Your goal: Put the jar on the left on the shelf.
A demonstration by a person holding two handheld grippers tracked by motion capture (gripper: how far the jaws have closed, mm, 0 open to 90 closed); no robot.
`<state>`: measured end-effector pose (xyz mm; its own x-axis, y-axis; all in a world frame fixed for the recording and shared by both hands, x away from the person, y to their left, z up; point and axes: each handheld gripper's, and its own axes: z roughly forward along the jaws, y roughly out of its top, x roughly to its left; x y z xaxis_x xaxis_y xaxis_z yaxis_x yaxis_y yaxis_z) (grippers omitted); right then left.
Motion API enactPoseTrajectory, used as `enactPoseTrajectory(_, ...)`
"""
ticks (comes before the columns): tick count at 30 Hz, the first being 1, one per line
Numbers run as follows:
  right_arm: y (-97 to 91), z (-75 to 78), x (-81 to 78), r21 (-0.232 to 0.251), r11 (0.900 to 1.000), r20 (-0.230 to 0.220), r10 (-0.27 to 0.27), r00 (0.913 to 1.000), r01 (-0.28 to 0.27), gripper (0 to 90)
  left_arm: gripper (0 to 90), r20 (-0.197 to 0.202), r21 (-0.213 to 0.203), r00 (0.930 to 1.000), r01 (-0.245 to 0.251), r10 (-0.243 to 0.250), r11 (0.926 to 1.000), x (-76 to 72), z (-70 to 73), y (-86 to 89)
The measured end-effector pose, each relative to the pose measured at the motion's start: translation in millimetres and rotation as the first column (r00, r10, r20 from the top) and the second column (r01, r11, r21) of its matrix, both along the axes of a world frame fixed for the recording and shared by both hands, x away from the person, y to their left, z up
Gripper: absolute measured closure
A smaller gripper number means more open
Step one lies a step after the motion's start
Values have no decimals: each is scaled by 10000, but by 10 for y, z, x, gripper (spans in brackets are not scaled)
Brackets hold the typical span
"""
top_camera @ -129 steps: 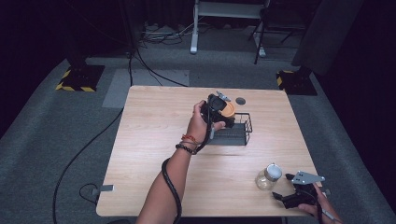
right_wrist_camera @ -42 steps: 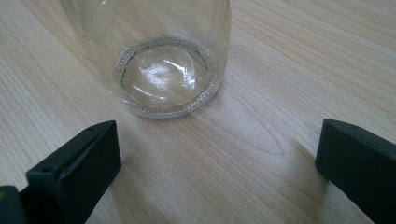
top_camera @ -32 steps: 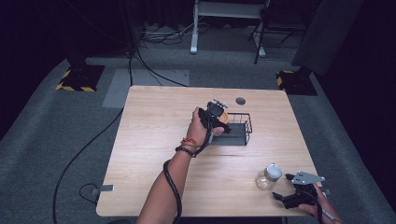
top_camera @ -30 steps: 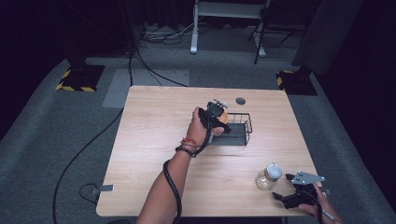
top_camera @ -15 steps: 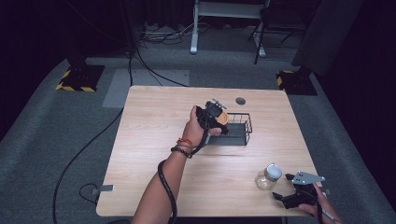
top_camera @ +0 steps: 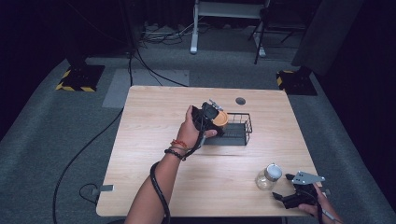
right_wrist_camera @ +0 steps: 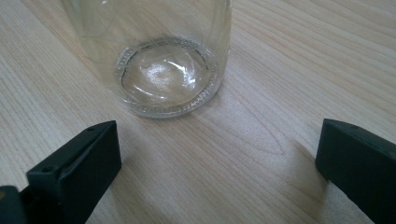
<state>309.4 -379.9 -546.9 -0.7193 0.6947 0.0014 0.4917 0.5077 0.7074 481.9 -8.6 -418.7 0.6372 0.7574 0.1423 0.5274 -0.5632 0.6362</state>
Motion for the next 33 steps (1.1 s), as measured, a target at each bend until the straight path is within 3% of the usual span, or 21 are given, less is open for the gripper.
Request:
enactPoseTrajectory(16, 0, 0, 0, 5, 10000, -3, 4, 10000, -4, 2, 27, 436, 85, 9965, 706, -709, 9975, -255, 116, 135)
enactPoseTrajectory(26, -2, 0, 1, 21, 10000, -9, 7, 10000, -7, 3, 27, 478, 349, 9951, 852, -868, 9958, -379, 74, 265)
enactPoseTrajectory(33, -2, 0, 1, 18, 10000, -7, 11, 10000, -11, 3, 27, 313, 685, 9942, 1004, -1027, 9926, -480, -46, 392)
